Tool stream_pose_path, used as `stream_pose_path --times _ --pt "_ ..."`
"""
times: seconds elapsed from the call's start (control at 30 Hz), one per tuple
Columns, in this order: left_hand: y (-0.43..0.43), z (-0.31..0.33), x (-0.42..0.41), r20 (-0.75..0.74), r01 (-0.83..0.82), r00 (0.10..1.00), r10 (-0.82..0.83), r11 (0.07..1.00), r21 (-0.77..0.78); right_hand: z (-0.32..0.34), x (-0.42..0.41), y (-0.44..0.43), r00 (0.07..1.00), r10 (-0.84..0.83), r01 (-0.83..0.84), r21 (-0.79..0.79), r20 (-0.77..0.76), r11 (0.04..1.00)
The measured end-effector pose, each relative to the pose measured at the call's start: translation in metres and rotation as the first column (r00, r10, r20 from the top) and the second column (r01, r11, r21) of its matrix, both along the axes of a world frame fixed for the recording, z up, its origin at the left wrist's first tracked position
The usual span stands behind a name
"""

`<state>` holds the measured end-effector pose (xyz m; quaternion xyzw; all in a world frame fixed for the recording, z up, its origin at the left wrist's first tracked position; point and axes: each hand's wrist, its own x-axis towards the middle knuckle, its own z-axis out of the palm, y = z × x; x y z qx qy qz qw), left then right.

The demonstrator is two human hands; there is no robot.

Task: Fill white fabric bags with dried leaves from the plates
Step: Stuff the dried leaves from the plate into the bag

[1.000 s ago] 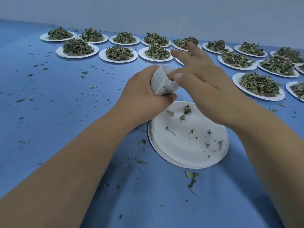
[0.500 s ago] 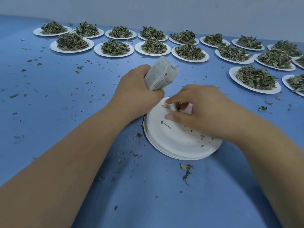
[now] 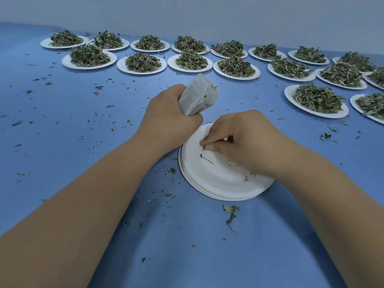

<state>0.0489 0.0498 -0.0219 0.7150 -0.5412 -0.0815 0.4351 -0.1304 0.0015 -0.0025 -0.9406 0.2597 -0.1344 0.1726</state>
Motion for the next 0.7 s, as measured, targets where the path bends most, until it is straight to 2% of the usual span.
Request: stream_pose_path --times 0.1,0.17,0.23,0.33,0.4,0.5,0.7 --pt "0.001 0.0 0.001 0.011 -0.006 1.0 0.006 1.0 -0.013 0.001 0.0 0.001 1.0 -0.004 0.004 -0.023 -0.019 1.0" --pt "0.002 0.0 0.002 0.042 -0.008 0.999 0.009 0.999 -0.031 0.003 -0.004 -0.001 0.999 -0.041 0.041 -0.019 0.023 0.999" --pt "0.003 0.0 0.004 0.074 -0.003 0.997 0.007 0.999 -0.046 0.011 -0.01 -0.007 0.968 -0.135 0.135 0.019 0.21 0.991" --pt "0.004 0.0 0.004 0.123 0.008 0.992 -0.002 0.999 -0.047 0.023 -0.016 -0.012 0.785 -0.241 0.168 0.178 0.571 0.97" --pt "0.004 -0.001 0.002 0.162 0.025 0.987 -0.019 0.999 -0.035 0.024 -0.011 -0.007 0.704 -0.239 0.134 0.205 0.669 0.97" --pt "0.006 -0.001 -0.003 0.205 0.052 0.978 -0.047 0.998 -0.02 0.02 0.0 -0.002 0.706 -0.247 0.143 0.208 0.664 0.968" --pt "0.005 -0.002 -0.002 0.226 0.06 0.973 -0.057 0.998 -0.006 0.016 0.001 -0.001 0.821 -0.2 0.085 0.232 0.534 0.969"
